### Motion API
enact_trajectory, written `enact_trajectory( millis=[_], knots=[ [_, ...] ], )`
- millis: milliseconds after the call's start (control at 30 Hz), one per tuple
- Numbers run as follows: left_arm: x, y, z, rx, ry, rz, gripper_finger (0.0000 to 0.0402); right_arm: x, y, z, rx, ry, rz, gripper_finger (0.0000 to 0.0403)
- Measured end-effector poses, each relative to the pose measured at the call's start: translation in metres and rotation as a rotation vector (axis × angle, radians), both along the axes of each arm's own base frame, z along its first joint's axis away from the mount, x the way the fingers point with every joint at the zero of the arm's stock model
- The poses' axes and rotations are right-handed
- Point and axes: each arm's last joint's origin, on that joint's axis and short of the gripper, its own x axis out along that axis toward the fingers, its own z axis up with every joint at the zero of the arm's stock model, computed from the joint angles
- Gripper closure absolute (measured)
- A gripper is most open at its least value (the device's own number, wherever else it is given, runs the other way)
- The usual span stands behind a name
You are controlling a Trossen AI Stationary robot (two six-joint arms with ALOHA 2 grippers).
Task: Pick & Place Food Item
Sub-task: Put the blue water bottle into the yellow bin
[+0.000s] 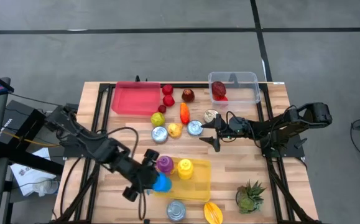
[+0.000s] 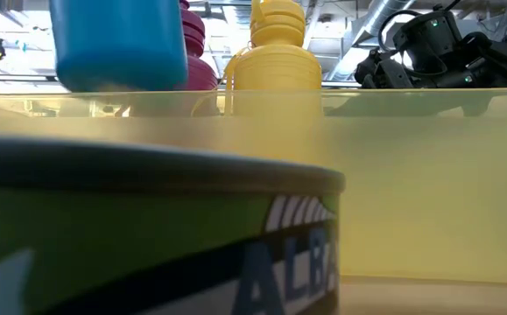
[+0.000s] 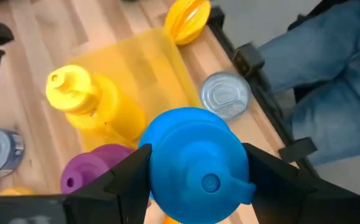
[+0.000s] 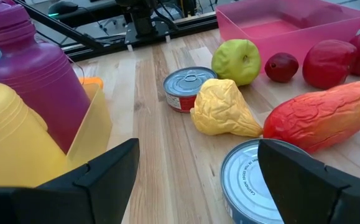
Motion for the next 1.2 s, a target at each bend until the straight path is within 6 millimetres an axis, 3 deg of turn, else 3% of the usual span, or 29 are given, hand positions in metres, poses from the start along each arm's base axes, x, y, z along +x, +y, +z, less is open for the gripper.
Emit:
enact_trajectory(
  millis=[600,933,1200],
  knots=[
    [0.044,0.009,-0.048,0.029,0.168,-0.038,0.0189,0.000,0.000,-0.001,-0.001,0.009,0.001,0.0088],
    [0.052,0.024,-0.049,-0.007,0.191,-0.046,0.0189,0.000,0.000,-0.001,-0.003,0.011,0.001,0.0088],
    [0.053,0.023,-0.048,-0.012,0.177,-0.052,0.0189,0.000,0.000,-0.001,-0.008,0.015,0.003,0.0088]
  ],
)
